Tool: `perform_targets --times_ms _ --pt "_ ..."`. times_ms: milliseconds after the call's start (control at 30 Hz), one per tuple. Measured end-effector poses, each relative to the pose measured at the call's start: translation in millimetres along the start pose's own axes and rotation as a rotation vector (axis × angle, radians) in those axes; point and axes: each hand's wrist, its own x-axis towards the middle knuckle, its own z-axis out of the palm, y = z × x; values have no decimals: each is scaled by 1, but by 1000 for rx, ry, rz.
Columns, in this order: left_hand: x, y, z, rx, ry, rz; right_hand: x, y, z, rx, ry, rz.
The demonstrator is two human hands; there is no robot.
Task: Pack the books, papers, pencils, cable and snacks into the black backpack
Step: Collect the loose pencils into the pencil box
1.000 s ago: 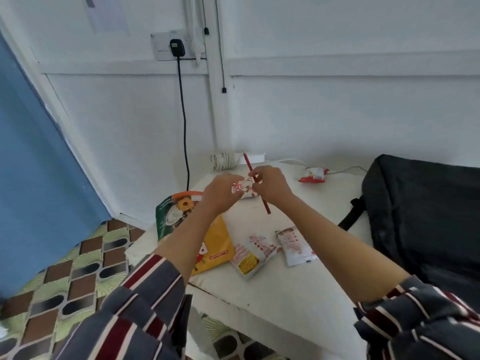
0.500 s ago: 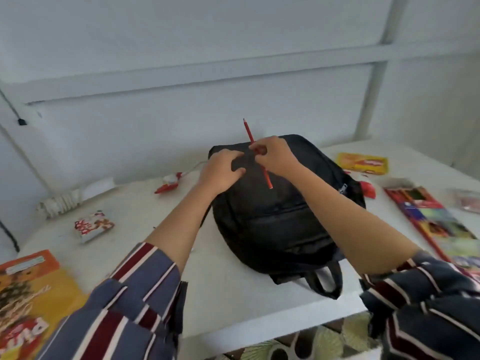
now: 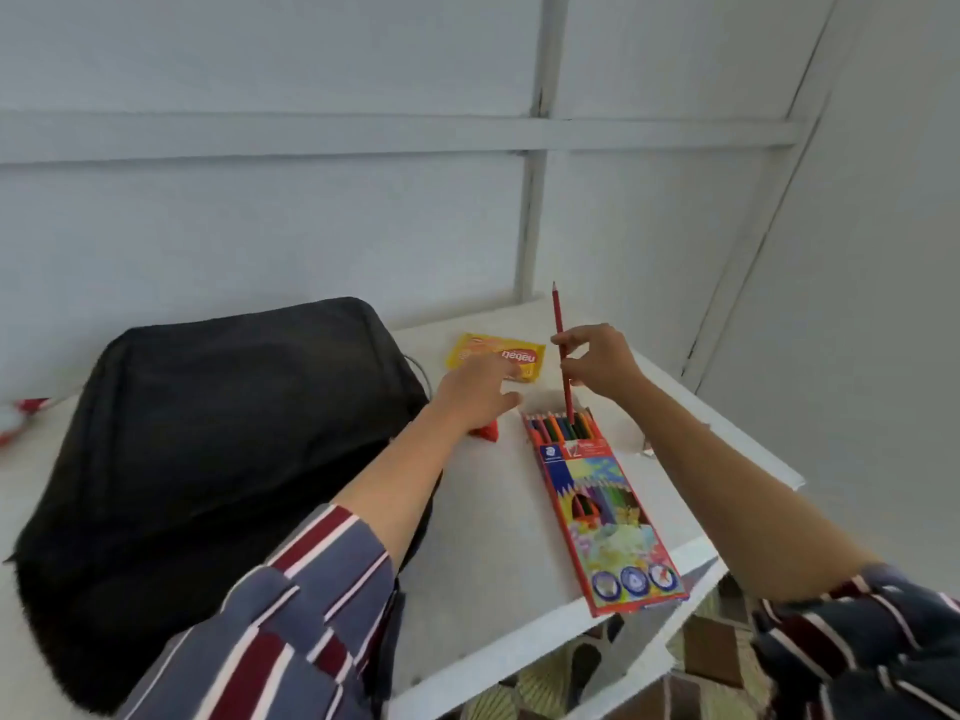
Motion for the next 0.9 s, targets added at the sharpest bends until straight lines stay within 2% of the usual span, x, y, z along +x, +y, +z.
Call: perform_targets --times_ms 167,300,433,667,767,900 --pt "31 14 32 15 -139 -11 18 46 9 10 -26 21" --pt "40 16 39 -87 -306 -37 30 61 20 69 -52 14" --pt "45 14 45 3 -414 -42 36 67 24 102 -101 -6" --pt "42 20 42 -19 -384 -84 24 74 29 -80 -347 -136" --pt "35 23 43 -77 -330 -95 16 83 31 -198 -413 -249" --pt "26 30 44 -117 -305 -92 3 92 25 -256 -628 -264"
